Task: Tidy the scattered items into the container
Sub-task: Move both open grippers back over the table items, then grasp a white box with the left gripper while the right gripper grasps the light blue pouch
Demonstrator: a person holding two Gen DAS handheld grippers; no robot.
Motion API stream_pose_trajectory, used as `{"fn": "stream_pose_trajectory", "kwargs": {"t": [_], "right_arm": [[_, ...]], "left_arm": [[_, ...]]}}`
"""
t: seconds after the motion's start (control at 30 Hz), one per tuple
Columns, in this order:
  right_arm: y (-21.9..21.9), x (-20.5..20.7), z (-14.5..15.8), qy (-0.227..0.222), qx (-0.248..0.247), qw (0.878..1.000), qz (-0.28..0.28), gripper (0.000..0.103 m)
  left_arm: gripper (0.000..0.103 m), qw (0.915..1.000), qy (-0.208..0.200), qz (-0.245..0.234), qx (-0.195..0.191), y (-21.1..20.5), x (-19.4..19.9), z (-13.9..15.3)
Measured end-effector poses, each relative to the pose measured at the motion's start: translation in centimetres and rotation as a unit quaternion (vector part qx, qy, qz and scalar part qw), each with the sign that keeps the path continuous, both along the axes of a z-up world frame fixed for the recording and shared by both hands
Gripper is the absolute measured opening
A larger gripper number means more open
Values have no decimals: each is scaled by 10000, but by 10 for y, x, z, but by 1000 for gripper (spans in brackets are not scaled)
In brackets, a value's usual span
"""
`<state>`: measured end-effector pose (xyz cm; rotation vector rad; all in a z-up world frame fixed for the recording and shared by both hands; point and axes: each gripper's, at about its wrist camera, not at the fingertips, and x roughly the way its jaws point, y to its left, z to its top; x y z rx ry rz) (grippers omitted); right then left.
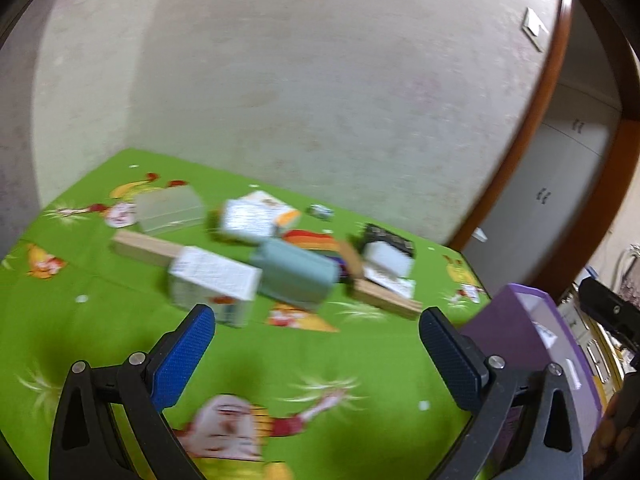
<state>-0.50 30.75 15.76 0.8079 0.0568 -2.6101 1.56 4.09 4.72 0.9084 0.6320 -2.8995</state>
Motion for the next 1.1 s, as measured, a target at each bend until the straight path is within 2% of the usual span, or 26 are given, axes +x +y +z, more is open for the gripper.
{"fn": "stream_pose_trajectory", "kwargs": {"t": [0.17, 0.57, 0.93, 1.0, 1.07, 1.1], "right_arm": [[-36, -2, -11, -141, 28, 9998, 156, 90], [-106, -22, -50, -747, -154, 9970, 141, 91], [-154, -42, -72, -969, 87, 9952, 94, 92], [-163, -46, -77, -1010, 128, 9948, 82, 92], [-170, -50, -82, -1058, 186, 9942, 48, 92], [-173, -52, -85, -1092, 207, 9938, 31, 92]], "left_arm": [[103, 9995, -94, -6, -313, -21, 1, -12], [103, 9951, -569, -197, -786, -48, -35, -43], [102, 9913, -909, -302, -903, -48, -62, -58], [95, 9910, -942, -340, -892, -48, -65, -59], [72, 9901, -1019, -419, -873, -49, -68, -61], [71, 9897, -1066, -436, -849, -50, -69, -62]]}}
